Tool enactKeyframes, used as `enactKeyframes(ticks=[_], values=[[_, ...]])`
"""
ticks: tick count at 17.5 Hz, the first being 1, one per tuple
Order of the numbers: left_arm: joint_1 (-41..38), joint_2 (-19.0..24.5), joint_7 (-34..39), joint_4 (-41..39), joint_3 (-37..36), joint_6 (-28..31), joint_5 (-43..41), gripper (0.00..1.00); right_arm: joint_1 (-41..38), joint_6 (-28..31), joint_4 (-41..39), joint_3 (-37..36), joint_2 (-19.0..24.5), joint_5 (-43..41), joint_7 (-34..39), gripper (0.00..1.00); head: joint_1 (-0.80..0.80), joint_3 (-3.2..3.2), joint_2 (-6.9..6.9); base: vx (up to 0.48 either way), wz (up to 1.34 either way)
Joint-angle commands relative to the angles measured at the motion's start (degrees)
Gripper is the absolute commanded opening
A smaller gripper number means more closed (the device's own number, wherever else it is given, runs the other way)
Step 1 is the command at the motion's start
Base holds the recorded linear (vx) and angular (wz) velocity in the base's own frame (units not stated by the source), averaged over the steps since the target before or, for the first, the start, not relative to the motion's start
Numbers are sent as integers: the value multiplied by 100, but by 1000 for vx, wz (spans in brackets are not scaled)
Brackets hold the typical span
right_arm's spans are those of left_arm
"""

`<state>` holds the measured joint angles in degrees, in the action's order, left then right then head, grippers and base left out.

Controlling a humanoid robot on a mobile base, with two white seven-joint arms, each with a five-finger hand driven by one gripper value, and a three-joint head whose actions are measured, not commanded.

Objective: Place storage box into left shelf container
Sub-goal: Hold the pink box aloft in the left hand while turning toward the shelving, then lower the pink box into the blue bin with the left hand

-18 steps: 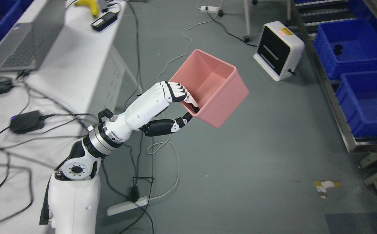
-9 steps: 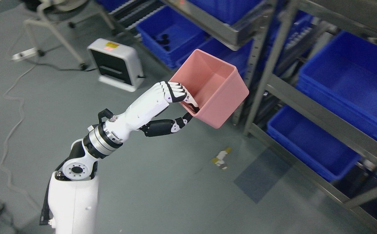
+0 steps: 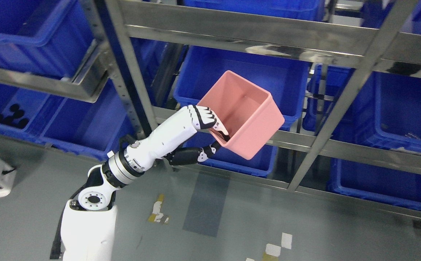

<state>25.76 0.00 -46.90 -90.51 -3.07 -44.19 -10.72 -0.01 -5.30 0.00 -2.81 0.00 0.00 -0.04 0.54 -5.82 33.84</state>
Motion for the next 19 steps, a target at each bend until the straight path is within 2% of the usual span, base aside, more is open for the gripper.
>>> enactKeyframes(ticks=[1,6,12,16,19], values=[[-598,100,-47,375,-616,-11,0,2,-43,2,-100,0,-100,-18,4,100,0,0,0,185,-647],[-284,100,-65,1421,-20,33,-175,2,-43,2,-100,0,-100,-18,4,100,0,0,-1,170,-484],[727,100,-65,2721,631,138,-1421,2,-43,2,-100,0,-100,-18,4,100,0,0,-3,101,-189],[1027,100,-82,3232,921,498,-1995,2,-43,2,-100,0,-100,-18,4,100,0,0,-3,42,-63],[1272,100,-74,3452,1290,516,-2224,2,-43,2,-100,0,-100,-18,4,100,0,0,-3,0,0]])
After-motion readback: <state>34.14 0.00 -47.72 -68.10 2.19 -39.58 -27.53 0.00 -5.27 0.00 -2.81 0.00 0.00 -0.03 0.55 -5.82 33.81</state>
